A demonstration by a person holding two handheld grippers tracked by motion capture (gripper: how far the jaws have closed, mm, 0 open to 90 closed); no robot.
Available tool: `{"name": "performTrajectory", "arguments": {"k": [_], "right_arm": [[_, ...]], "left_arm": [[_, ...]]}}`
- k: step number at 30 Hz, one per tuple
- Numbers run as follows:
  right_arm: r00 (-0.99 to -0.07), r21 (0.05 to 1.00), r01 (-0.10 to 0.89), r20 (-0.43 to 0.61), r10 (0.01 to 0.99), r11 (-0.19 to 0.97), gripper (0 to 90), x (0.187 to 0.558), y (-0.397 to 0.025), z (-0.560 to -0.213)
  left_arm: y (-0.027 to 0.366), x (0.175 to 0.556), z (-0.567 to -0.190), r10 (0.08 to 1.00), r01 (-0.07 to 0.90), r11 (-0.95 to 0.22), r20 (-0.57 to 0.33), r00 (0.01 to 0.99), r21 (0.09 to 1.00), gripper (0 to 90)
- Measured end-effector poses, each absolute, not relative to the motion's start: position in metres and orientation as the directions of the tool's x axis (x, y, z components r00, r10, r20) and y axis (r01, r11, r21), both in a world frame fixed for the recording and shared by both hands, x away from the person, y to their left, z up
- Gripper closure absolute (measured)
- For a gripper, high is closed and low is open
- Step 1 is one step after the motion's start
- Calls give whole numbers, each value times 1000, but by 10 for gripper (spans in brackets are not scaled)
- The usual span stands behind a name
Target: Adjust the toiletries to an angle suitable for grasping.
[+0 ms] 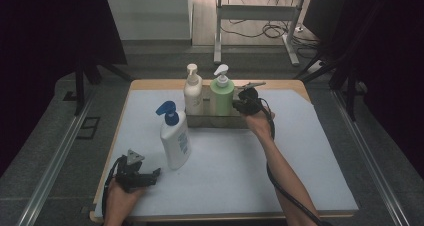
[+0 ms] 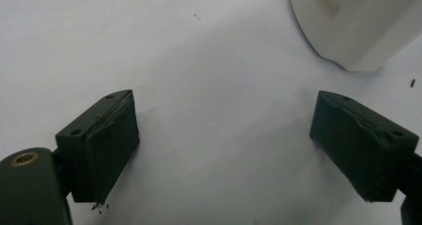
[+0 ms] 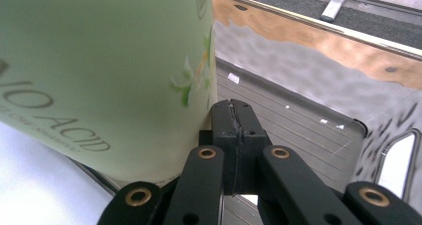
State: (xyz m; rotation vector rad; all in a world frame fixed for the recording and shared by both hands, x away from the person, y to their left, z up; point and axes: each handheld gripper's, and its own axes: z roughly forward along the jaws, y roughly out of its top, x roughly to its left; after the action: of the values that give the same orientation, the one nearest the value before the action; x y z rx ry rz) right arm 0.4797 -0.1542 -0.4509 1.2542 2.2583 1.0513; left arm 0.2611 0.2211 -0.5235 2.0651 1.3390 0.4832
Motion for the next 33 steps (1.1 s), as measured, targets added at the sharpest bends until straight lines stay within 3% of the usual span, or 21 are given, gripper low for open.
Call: {"name": "performTrajectory", "arguments": {"k": [31, 33], "right_arm": [[-563, 739, 578, 53, 825, 346, 894, 479, -130, -455], [-569, 735, 575, 42, 821, 360, 863, 479, -131, -455]], "left_arm": [[221, 261, -524, 908, 679, -290, -29, 417, 674, 115], [221, 261, -524, 908, 678, -292, -28, 418, 674, 115]]}}
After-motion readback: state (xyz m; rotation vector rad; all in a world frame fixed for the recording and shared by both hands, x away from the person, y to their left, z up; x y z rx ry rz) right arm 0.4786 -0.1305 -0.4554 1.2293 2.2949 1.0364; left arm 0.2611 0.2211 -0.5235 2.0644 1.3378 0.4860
